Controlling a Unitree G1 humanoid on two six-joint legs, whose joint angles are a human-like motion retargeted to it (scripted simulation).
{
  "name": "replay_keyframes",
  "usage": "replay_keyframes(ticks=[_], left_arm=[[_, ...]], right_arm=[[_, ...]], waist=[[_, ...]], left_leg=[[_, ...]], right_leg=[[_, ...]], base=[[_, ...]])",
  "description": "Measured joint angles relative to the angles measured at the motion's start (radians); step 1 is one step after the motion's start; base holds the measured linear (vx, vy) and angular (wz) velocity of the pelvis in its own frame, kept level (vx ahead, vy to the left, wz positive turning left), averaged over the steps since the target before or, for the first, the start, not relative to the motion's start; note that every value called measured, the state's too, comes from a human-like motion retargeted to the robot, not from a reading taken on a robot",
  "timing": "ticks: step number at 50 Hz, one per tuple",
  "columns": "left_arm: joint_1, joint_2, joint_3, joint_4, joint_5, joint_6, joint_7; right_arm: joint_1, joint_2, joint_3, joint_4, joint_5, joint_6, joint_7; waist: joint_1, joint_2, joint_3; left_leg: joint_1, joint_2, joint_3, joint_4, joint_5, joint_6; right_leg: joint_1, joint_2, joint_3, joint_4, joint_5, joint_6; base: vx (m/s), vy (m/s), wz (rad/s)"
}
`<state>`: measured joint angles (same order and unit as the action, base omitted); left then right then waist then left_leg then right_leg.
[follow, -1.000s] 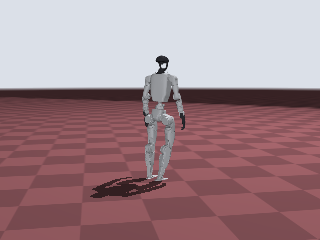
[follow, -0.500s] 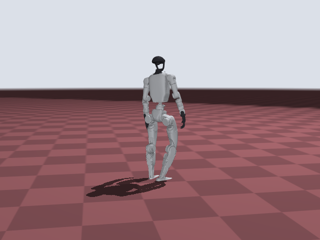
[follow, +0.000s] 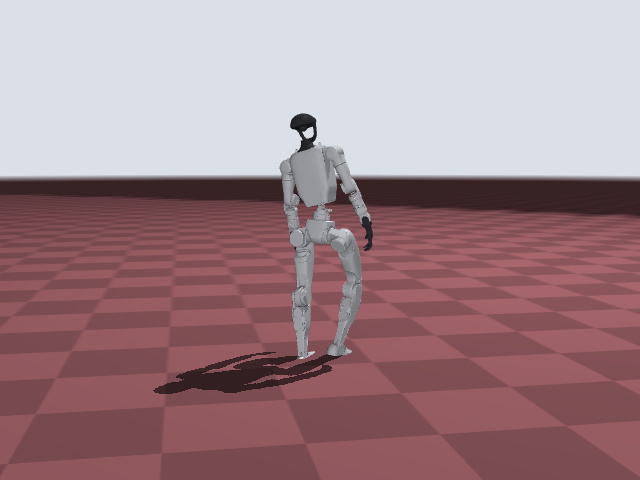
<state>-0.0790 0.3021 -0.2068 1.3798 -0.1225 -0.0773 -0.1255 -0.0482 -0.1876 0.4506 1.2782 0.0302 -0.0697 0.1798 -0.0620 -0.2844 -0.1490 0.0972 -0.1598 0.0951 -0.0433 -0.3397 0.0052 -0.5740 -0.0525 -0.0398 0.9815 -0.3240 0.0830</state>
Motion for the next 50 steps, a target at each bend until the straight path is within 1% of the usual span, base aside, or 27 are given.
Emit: replay_keyframes(ticks=[2, 3, 4, 7, 13, 19, 26, 34, 42, 46, 50], left_arm=[[0.01, 0.0, -0.004, 0.01, 0.014, 0.003, -0.005], [0.012, 0.001, -0.004, 0.016, 0.023, 0.004, -0.01], [0.019, 0.0, -0.006, 0.021, 0.031, 0.006, -0.012], [0.047, 0.001, -0.011, 0.029, 0.055, 0.008, -0.014], [0.093, 0.013, -0.007, 0.025, 0.101, 0.011, -0.01], [0.118, 0.023, 0.001, 0.003, 0.13, 0.01, 0.004], [0.11, 0.021, -0.003, -0.025, 0.149, 0.006, 0.031], [0.055, -0.004, -0.031, -0.049, 0.163, -0.002, 0.046], [-0.011, -0.033, -0.058, -0.077, 0.171, -0.007, 0.056], [-0.058, -0.04, -0.066, -0.098, 0.161, -0.005, 0.071], [-0.114, -0.053, -0.079, -0.115, 0.143, -0.003, 0.086]], right_arm=[[0.007, 0.003, 0.006, 0.005, -0.015, 0.002, 0.007], [0.006, 0.003, 0.009, 0.007, -0.023, 0.004, 0.012], [0.01, 0.004, 0.012, 0.008, -0.031, 0.005, 0.015], [0.023, 0.01, 0.02, 0.005, -0.052, 0.007, 0.022], [0.036, 0.015, 0.037, -0.011, -0.094, 0.008, 0.027], [0.027, 0.012, 0.05, -0.037, -0.129, 0.003, 0.016], [0.0, 0.002, 0.05, -0.069, -0.156, -0.004, -0.007], [-0.029, -0.013, 0.037, -0.102, -0.164, -0.008, -0.022], [-0.052, -0.022, 0.016, -0.106, -0.149, 0.003, -0.017], [-0.058, -0.027, 0.011, -0.077, -0.132, 0.019, -0.01], [-0.072, -0.039, 0.016, -0.032, -0.121, 0.039, -0.002]], waist=[[0.005, 0.006, 0.001], [0.011, 0.025, 0.006], [0.016, 0.025, 0.007], [0.027, 0.008, -0.001], [0.06, 0.01, -0.011], [0.088, 0.028, -0.006], [0.113, 0.061, 0.023], [0.149, 0.111, 0.076], [0.216, 0.16, 0.148], [0.269, 0.182, 0.18], [0.33, 0.204, 0.205]], left_leg=[[0.02, 0.021, -0.016, 0.003, -0.004, -0.002], [0.034, 0.053, -0.02, 0.009, -0.012, -0.008], [0.045, 0.061, -0.028, 0.009, -0.012, -0.008], [0.069, 0.067, -0.05, 0.008, -0.009, -0.006], [0.108, 0.127, -0.081, 0.013, -0.016, -0.014], [0.138, 0.183, -0.108, 0.019, -0.032, -0.02], [0.147, 0.221, -0.155, 0.049, -0.059, -0.025], [0.124, 0.231, -0.248, 0.081, -0.075, -0.035], [0.076, 0.204, -0.411, 0.078, -0.058, -0.054], [0.036, 0.183, -0.517, 0.065, -0.036, -0.076], [-0.019, 0.163, -0.613, 0.048, 0.0, -0.118]], right_leg=[[0.039, 0.031, 0.01, -0.044, 0.014, 0.0], [0.074, 0.064, 0.004, -0.09, 0.032, -0.002], [0.095, 0.076, 0.009, -0.113, 0.037, -0.004], [0.148, 0.088, 0.023, -0.166, 0.034, -0.013], [0.271, 0.132, 0.0, -0.313, 0.037, -0.053], [0.372, 0.169, -0.029, -0.431, 0.05, -0.082], [0.45, 0.186, -0.062, -0.506, 0.062, -0.102], [0.482, 0.169, -0.113, -0.516, 0.057, -0.123], [0.466, 0.109, -0.183, -0.468, 0.019, -0.155], [0.452, 0.067, -0.235, -0.449, -0.002, -0.175], [0.437, 0.022, -0.309, -0.441, -0.013, -0.192]], base=[[0.1, -0.02, 0.45], [0.11, -0.02, 0.41], [0.1, -0.02, 0.46], [0.1, -0.02, 0.53], [0.12, -0.02, 0.48], [0.1, -0.01, 0.51], [0.06, 0.0, 0.62], [0.02, 0.01, 0.82], [0.0, -0.02, 1.2], [-0.01, -0.03, 1.61], [-0.03, -0.01, 1.84]])
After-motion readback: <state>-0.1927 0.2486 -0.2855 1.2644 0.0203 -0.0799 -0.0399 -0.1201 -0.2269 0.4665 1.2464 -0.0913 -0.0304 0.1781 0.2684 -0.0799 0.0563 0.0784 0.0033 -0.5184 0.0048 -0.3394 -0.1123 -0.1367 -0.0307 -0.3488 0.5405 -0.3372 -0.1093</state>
